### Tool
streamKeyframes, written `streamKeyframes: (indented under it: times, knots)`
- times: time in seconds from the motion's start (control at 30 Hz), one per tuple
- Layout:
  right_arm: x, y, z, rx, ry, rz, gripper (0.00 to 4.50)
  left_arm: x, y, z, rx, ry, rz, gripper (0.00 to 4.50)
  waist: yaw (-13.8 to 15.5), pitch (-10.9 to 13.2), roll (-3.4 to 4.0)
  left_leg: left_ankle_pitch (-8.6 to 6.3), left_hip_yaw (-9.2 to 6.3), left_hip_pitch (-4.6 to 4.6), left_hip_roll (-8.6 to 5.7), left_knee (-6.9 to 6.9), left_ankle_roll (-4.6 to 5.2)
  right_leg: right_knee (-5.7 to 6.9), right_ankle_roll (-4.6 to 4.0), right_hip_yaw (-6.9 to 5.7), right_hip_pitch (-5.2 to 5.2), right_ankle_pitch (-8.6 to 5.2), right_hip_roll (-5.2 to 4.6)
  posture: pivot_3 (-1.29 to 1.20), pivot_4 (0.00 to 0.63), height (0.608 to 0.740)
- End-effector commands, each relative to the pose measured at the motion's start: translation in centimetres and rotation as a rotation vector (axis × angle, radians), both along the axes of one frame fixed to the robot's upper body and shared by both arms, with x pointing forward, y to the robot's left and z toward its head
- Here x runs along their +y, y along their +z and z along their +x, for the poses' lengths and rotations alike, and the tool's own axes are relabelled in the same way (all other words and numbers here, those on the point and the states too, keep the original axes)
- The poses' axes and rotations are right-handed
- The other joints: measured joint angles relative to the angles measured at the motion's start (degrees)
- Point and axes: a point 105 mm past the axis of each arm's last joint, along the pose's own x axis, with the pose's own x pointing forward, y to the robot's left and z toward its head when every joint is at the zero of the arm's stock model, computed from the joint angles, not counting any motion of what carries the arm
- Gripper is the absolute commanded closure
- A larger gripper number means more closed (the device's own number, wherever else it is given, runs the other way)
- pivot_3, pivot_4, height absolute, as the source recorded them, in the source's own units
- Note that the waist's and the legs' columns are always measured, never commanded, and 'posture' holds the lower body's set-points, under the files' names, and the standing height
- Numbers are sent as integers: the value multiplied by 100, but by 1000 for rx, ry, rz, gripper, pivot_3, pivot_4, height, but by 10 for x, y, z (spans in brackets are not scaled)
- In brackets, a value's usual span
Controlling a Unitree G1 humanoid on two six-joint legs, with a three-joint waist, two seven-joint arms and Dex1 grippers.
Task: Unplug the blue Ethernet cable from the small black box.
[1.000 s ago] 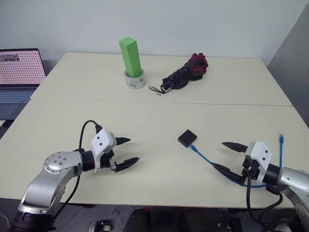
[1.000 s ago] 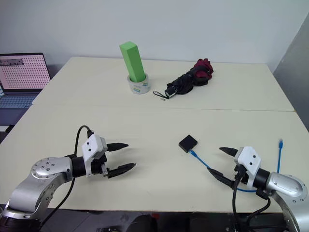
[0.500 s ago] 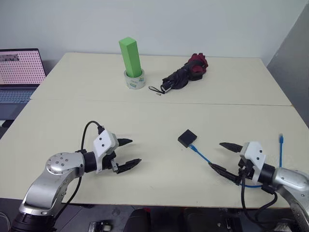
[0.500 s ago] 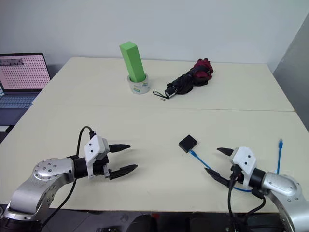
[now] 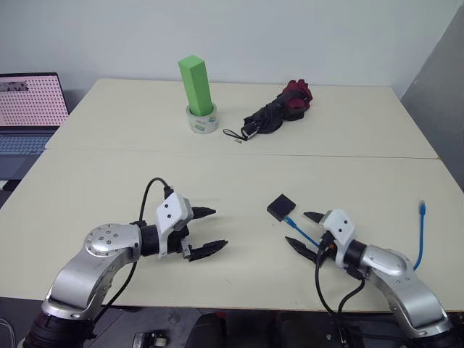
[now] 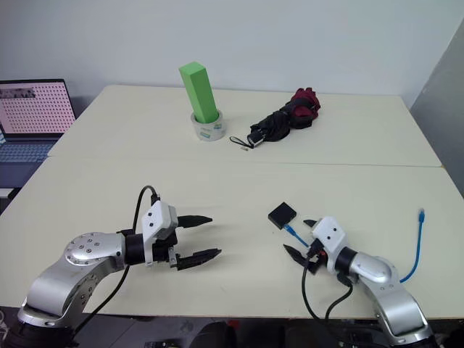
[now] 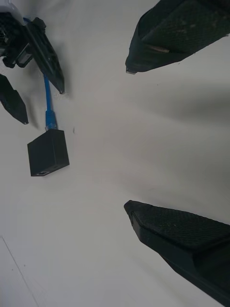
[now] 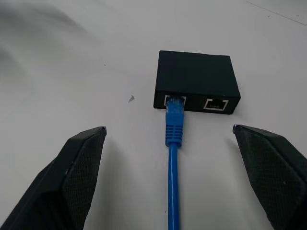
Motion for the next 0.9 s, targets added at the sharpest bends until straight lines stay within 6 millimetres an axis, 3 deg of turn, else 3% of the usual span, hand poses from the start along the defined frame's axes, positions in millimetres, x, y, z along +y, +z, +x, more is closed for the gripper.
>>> streamKeyframes:
  times: [0.03,0.47,0.57,0.73,0.9]
  knots:
    - [3,2,4,-24,-7,-5,540,-7,5,0,-18,-31,-19,0,3,0,0,0,0,-1,0,0,0,0,0,1,0,0,0,0,150,740]
    - [6,-3,11,11,10,-39,3602,-11,0,4,-6,-36,-20,0,-1,0,0,0,-1,-1,0,0,0,1,0,0,0,0,0,0,150,740]
    - [8,6,14,-55,53,-81,4324,-12,0,8,15,-18,-49,0,0,0,0,0,-1,1,0,0,0,2,0,0,0,0,0,0,150,740]
    - [15,29,17,-260,156,-213,4370,-12,2,13,98,24,-136,0,-6,0,0,0,0,-1,-1,2,0,1,0,-1,-2,0,0,0,150,740]
    - [28,56,12,-676,414,-498,4371,-13,14,17,264,17,-301,0,-12,3,1,0,2,-2,-1,5,0,3,0,1,-5,0,1,0,150,740]
